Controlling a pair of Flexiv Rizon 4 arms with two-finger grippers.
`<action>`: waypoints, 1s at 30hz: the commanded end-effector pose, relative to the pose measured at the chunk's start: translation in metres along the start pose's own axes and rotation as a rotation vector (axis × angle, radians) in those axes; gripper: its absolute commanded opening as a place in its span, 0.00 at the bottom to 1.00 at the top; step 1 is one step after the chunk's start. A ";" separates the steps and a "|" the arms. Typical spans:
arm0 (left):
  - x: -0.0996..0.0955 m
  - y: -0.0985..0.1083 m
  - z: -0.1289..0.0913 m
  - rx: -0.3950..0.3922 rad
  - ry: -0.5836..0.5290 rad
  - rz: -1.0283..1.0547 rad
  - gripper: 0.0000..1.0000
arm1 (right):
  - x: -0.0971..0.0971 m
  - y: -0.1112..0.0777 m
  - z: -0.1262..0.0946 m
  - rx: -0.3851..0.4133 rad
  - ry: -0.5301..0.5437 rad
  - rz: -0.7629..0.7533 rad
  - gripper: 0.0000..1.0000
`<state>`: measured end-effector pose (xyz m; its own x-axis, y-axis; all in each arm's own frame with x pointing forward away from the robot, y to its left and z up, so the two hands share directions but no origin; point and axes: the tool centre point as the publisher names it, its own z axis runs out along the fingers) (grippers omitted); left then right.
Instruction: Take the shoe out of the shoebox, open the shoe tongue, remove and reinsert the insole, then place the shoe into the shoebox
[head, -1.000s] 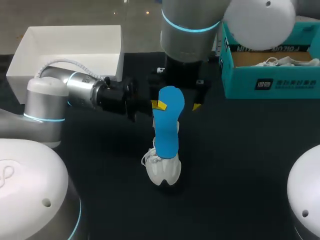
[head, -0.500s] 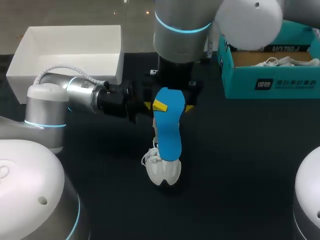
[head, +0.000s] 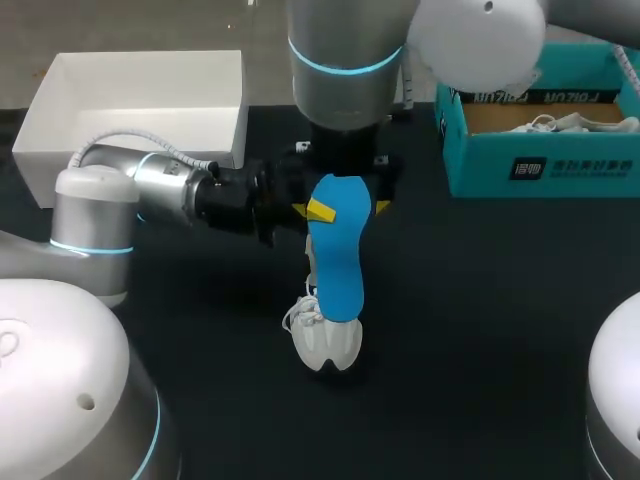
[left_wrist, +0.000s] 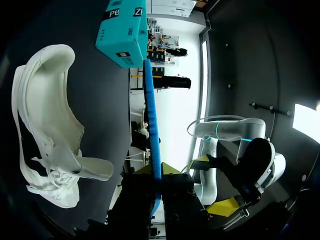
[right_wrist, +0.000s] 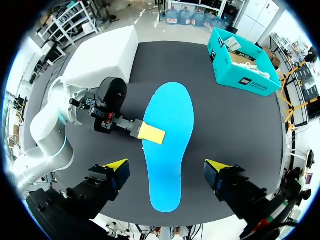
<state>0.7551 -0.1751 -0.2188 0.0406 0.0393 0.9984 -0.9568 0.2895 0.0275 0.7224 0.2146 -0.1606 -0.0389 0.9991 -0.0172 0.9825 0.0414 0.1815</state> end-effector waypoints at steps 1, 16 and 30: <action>-0.002 0.000 0.000 0.001 0.003 -0.002 0.00 | 0.011 -0.001 0.000 -0.001 -0.021 -0.004 1.00; 0.000 0.001 0.000 0.009 0.012 0.000 0.00 | 0.013 -0.003 0.003 0.009 0.006 -0.002 1.00; 0.002 0.002 0.001 0.006 0.012 0.007 0.00 | -0.018 -0.002 0.002 0.072 0.468 0.130 1.00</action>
<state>0.7539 -0.1752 -0.2178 0.0387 0.0572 0.9976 -0.9583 0.2852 0.0209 0.7224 0.2321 -0.1563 0.0162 0.9967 0.0792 0.9920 -0.0259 0.1232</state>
